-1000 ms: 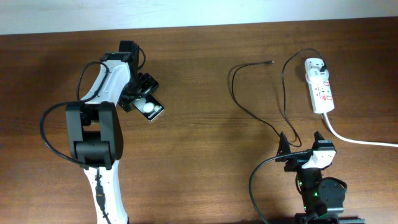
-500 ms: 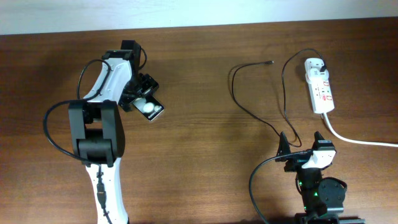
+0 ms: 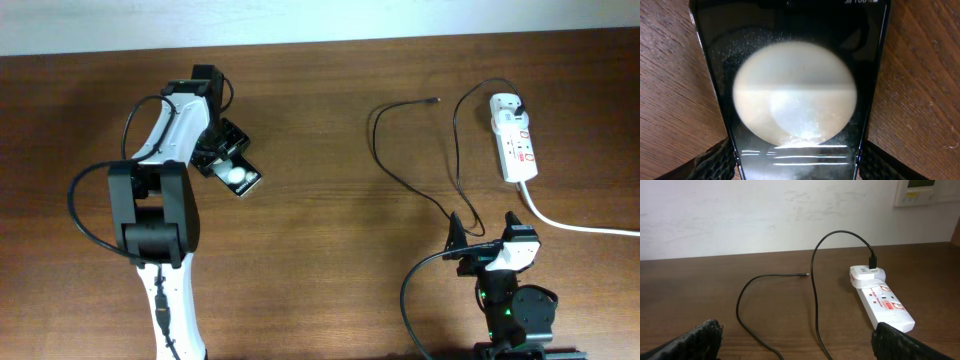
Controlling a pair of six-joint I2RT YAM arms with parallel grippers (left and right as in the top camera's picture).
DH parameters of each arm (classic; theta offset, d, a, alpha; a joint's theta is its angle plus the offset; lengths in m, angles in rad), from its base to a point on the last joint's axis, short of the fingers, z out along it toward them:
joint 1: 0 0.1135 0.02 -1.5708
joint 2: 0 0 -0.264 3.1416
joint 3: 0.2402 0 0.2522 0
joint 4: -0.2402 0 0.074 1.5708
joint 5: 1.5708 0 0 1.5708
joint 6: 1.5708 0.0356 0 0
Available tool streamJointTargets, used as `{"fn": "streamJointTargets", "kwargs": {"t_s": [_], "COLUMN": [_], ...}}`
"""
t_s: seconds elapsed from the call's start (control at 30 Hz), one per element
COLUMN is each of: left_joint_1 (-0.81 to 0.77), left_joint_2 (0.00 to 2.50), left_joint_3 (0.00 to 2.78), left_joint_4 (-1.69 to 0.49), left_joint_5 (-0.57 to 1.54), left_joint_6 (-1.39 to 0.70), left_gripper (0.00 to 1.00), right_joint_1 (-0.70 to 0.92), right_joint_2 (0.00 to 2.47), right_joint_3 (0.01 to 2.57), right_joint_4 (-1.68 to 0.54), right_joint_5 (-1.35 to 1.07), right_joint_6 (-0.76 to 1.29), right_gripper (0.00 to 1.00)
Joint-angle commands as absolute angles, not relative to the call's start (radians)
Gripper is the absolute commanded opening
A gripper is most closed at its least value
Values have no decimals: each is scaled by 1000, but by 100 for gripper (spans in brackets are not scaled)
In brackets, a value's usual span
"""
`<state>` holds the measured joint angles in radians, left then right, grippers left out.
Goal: Plug charger to phone and switch on socket
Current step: 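Lift the phone with the left gripper and rotate it upright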
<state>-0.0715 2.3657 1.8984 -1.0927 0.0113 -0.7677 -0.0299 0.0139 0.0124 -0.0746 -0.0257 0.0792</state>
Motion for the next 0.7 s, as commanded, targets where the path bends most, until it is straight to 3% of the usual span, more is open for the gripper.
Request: {"fn": "streamJointTargets", "kwargs": {"t_s": [0.0, 0.67], "left_joint_1": [-55, -13], "left_joint_2": [2500, 2473], "left_joint_3": [1850, 2586], "left_joint_4": [-1097, -1689], "left_joint_5": [98, 46], "left_joint_6": [-770, -611], "left_gripper": [76, 75], "right_joint_1": [-33, -33], "right_joint_2": [7, 7], "right_joint_3": [6, 6], "right_joint_4": [-78, -78], "right_joint_5": [-21, -21], "right_joint_6": [83, 83], "right_gripper": [99, 99]}}
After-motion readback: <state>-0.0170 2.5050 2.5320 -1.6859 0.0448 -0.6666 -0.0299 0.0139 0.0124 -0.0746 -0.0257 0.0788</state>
